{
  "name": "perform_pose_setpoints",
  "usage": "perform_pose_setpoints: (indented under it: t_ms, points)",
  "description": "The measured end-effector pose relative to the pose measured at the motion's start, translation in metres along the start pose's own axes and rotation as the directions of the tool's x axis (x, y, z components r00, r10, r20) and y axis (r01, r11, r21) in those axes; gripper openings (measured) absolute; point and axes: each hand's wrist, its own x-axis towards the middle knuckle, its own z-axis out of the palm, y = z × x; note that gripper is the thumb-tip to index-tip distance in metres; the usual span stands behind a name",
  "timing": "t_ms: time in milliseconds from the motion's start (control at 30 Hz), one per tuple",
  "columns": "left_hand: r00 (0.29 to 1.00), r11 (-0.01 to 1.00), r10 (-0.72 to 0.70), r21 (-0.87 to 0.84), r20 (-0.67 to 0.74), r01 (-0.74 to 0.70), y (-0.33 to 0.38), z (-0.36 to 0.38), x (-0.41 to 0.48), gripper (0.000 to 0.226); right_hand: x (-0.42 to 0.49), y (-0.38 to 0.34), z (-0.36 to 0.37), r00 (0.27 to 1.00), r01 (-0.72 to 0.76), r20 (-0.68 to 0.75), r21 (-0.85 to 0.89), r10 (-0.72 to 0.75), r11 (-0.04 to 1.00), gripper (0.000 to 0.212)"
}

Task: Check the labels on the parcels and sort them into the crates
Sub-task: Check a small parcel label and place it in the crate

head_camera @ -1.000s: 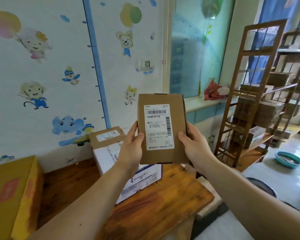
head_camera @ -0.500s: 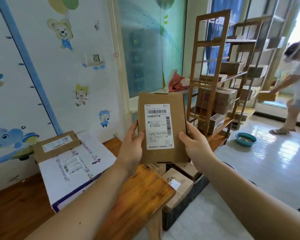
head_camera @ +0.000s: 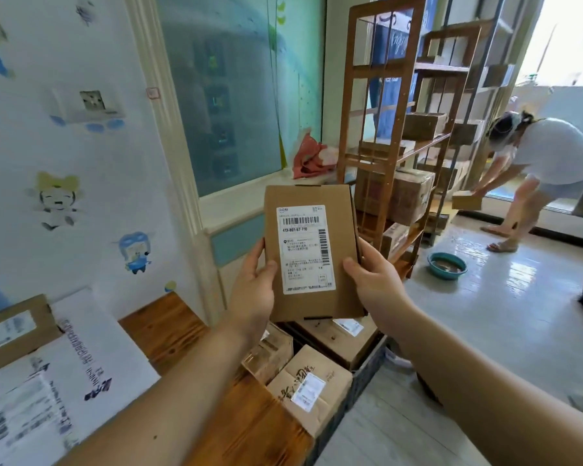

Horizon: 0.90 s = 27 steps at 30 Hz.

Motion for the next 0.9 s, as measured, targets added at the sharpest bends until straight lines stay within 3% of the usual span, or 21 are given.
perform_pose_setpoints:
  t_ms: [400, 900]
  points:
    - [0.999, 0.998, -0.045, -0.05, 0.014, 0.046, -0.011, 0.021, 0.105, 0.045, 0.111, 0.01, -0.002, 0.999, -0.03, 0.032, 0.0, 0.03, 1.0, 0.042]
    - [0.957, 1.0, 0.02, -0.012, -0.291, -0.024, -0.028, 0.103, 0.184, 0.045, 0.256, 0.009, -0.061, 0.945, 0.053, 0.326, -0.103, -0.017, 0.993, 0.037]
